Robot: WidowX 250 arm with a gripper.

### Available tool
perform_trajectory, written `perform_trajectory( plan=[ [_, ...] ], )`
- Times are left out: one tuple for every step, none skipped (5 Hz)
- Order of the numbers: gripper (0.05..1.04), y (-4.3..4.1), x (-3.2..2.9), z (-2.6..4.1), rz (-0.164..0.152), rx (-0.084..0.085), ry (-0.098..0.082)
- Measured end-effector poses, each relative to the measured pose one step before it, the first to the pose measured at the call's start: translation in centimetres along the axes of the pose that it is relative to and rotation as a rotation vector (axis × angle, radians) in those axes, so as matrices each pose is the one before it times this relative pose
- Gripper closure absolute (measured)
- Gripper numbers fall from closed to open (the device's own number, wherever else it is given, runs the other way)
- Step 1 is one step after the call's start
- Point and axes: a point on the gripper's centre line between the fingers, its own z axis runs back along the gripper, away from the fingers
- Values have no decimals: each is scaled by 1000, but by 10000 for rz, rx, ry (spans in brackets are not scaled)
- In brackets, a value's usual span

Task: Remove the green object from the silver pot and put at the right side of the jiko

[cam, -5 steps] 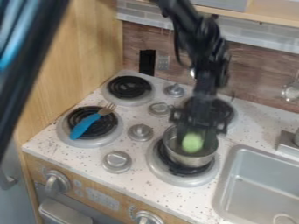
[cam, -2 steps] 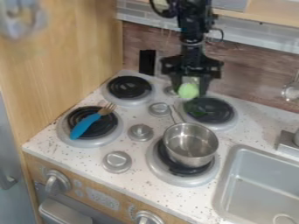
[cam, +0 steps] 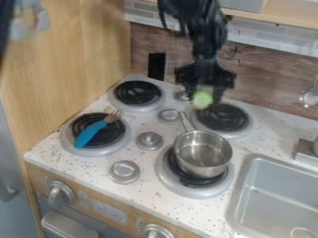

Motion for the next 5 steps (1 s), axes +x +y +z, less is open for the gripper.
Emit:
perform_trajectory(
  plan=[
    [453, -638, 438, -2658, -119, 182, -26],
    [453, -352, 812, -2475, 165, 83, 117],
    [453, -897, 1384, -1753, 157, -194, 55],
    [453, -849, 1331, -889, 179, -272, -4],
    [373, -35, 30, -55, -49, 194, 61]
  ],
)
